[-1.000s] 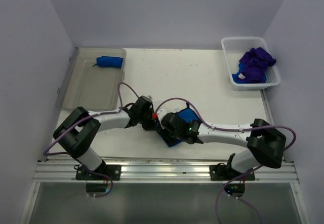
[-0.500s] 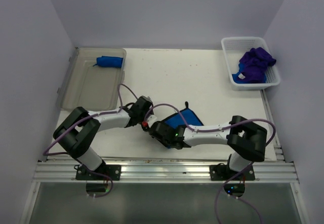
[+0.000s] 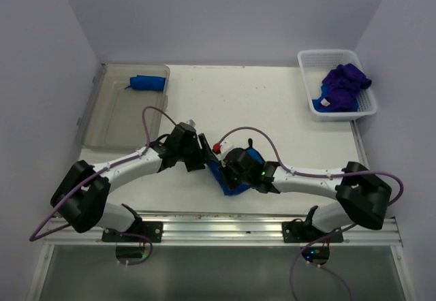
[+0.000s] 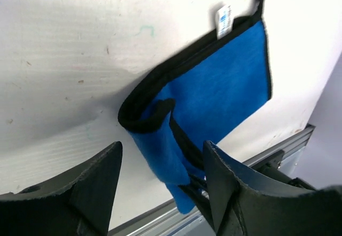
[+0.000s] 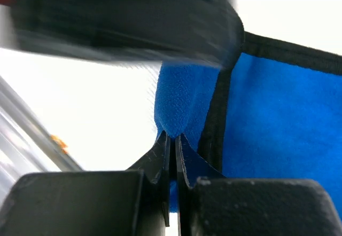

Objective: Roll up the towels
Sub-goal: Roll the towel

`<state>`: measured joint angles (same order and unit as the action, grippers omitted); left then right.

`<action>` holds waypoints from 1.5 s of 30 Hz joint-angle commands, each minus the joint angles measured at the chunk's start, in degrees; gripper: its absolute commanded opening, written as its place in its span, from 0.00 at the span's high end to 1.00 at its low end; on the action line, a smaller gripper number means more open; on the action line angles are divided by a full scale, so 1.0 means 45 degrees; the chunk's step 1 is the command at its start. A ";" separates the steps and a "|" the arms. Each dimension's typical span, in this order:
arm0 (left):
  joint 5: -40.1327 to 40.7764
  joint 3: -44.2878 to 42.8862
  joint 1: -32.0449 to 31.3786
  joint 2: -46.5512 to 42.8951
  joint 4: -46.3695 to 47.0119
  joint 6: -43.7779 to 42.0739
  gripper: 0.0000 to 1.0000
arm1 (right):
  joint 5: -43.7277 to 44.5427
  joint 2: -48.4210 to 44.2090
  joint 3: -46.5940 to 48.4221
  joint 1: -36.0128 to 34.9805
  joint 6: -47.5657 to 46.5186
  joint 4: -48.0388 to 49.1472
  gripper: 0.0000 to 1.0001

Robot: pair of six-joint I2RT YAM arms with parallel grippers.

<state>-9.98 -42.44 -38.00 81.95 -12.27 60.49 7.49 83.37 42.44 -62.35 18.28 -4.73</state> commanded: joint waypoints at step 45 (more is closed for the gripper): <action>-0.1455 -0.0882 -0.1360 0.3897 0.2924 -0.0551 0.75 | -0.9576 0.5653 -0.8628 0.6765 1.2969 1.9997 0.93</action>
<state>-17.10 -44.58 -43.92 97.73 4.40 60.25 -37.01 107.92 6.52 -32.12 75.94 75.37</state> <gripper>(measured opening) 0.254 0.061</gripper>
